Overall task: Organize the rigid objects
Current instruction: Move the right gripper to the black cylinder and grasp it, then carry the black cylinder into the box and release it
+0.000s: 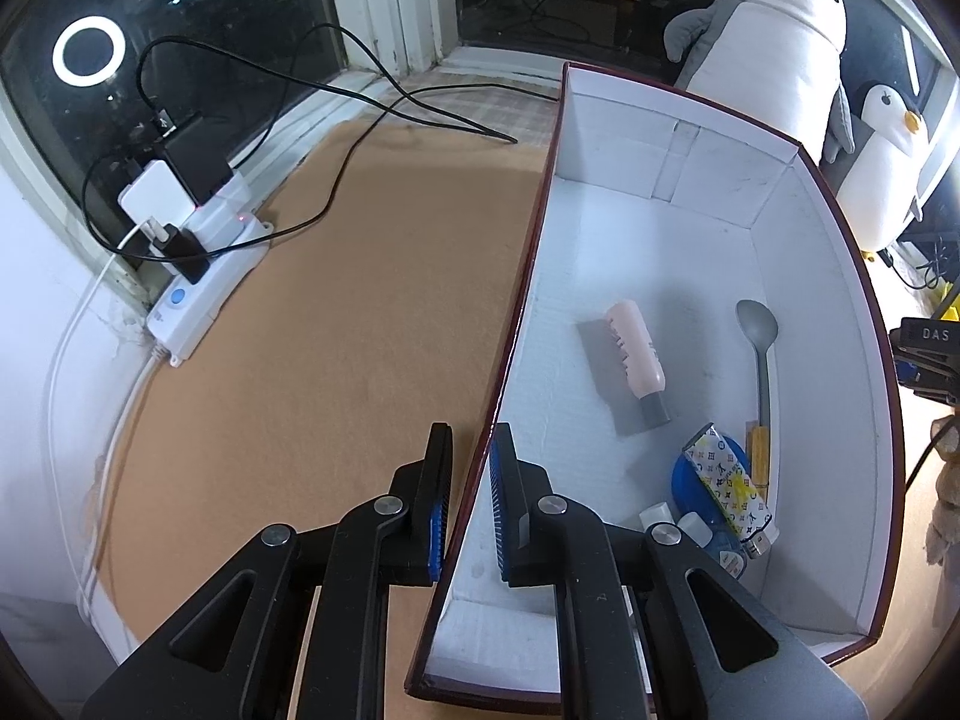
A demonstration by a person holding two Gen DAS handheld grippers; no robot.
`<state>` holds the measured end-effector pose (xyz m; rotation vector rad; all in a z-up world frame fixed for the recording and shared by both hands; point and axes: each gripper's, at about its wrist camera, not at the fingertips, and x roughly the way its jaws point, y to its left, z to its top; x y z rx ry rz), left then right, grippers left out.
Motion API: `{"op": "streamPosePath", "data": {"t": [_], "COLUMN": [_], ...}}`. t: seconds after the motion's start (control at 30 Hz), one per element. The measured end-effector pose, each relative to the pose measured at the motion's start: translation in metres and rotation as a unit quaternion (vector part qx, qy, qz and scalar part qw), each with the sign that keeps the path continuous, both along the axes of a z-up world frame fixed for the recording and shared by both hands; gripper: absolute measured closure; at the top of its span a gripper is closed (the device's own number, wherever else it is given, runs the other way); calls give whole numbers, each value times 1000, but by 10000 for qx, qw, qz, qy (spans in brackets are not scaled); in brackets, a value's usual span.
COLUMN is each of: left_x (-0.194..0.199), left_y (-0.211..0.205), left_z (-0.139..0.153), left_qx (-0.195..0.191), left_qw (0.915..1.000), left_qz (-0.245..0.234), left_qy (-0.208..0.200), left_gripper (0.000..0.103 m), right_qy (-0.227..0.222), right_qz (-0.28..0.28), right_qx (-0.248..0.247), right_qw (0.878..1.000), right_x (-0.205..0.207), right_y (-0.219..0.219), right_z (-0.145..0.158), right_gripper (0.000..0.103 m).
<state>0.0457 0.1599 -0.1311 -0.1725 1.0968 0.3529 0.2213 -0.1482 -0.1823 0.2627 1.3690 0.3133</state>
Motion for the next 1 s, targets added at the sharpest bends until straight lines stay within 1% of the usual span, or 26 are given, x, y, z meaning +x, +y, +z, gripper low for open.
{"op": "streamPosePath", "data": {"t": [0.07, 0.17, 0.33, 0.43, 0.53, 0.6, 0.77, 0.9, 1.0], "left_x": [1, 1, 2, 2, 2, 2, 1, -2, -4], "left_y": [1, 1, 1, 1, 1, 0, 0, 0, 0], "left_z": [0, 0, -1, -1, -1, -1, -1, -1, -1], "left_qx": [1, -1, -3, -4, -15, -23, -42, -78, -106], "left_qw": [10000, 10000, 10000, 10000, 10000, 10000, 10000, 9999, 9999], "left_qz": [6, 12, 14, 15, 14, 15, 8, 9, 9], "left_qy": [6, 7, 5, 5, -2, -12, -37, -67, -86], "left_gripper": [94, 94, 94, 94, 94, 94, 94, 94, 94], "right_qy": [24, 35, 52, 44, -31, -55, -180, -232, -310], "right_qz": [37, 83, 174, 254, 410, 520, 656, 667, 640], "right_qx": [-61, -156, -292, -386, -574, -611, -717, -685, -629], "right_qw": [10000, 9998, 9994, 9989, 9975, 9968, 9951, 9951, 9955], "right_x": [3, 6, 12, 16, 18, 16, 5, -6, -15], "right_y": [3, 6, 13, 20, 27, 31, 31, 31, 29], "right_z": [-3, -6, -7, -11, -13, -13, -13, -12, -4], "right_gripper": [69, 73, 74, 76, 82, 88, 88, 88, 88]}}
